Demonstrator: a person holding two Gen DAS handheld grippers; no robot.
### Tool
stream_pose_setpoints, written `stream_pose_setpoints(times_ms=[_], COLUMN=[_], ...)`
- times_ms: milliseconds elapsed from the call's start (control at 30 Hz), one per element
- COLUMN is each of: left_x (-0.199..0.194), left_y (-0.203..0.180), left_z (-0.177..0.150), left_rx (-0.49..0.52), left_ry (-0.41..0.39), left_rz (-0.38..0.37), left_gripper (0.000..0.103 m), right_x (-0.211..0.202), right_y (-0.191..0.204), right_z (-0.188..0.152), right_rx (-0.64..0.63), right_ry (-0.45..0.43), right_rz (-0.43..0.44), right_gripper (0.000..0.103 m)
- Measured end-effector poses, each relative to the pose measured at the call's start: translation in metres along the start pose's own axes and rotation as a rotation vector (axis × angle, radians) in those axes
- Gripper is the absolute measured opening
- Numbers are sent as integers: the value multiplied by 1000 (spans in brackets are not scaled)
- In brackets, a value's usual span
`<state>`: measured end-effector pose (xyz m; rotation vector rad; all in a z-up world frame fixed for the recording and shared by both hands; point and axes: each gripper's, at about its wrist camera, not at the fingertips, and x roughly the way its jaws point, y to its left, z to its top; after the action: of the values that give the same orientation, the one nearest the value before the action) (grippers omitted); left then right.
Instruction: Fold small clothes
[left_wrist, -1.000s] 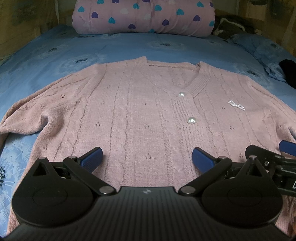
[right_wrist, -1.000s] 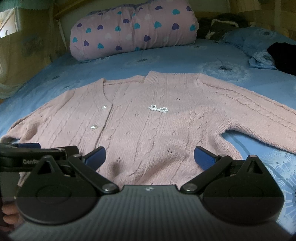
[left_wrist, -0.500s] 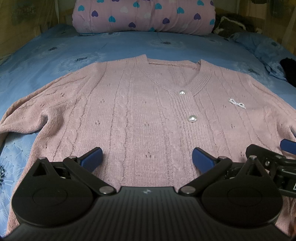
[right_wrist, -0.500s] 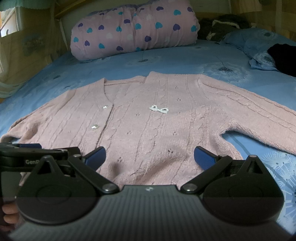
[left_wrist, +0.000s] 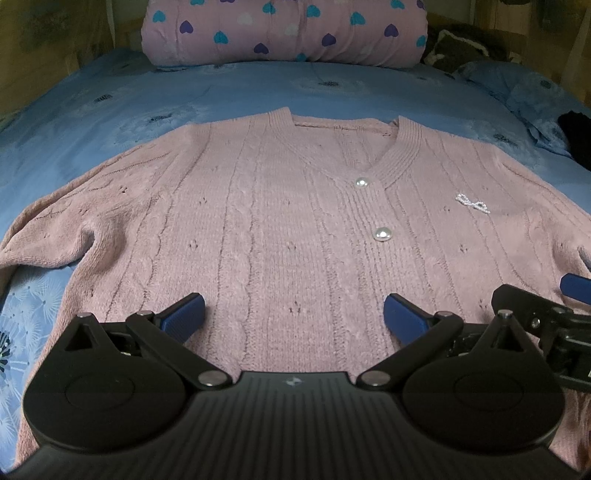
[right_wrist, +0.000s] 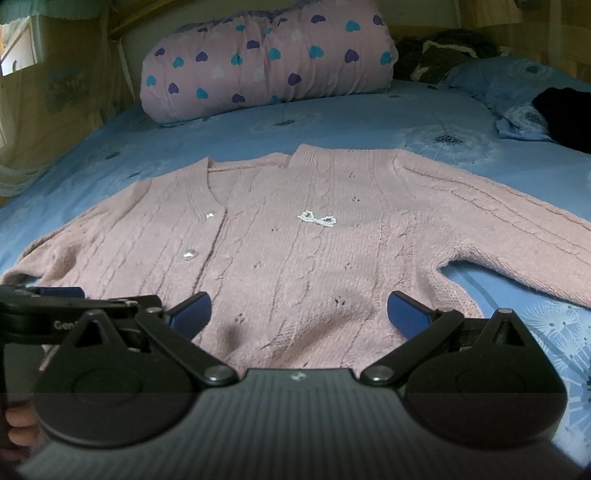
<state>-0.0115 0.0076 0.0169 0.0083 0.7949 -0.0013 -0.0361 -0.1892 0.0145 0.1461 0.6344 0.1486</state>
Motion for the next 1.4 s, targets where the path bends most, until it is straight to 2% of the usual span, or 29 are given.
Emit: stream_pose_setpoints(times_ms=[200,600,867,1133,1400], left_x=[1,-9,-13,-6,4], left_y=[0,0,5,5,2], left_z=[2,5,7,7,4], left_rx=[7,0,-13,-15,11], left_ry=[13,29,27,51,60], left_rz=[-10,-52,-61,-51,-27], left_gripper=[103,103,103,103,103], right_x=[-2,-15,-28,-30,-24], right_y=[-2,-17,-48,-104,-137], right_z=[-2,3,10,8,8], right_rx=[19,75,199,503,589], right_ry=[6,20,14,7,-23], right_rz=[-7,-78,-138,-219,-323], right_gripper=[103,103,103,103,103])
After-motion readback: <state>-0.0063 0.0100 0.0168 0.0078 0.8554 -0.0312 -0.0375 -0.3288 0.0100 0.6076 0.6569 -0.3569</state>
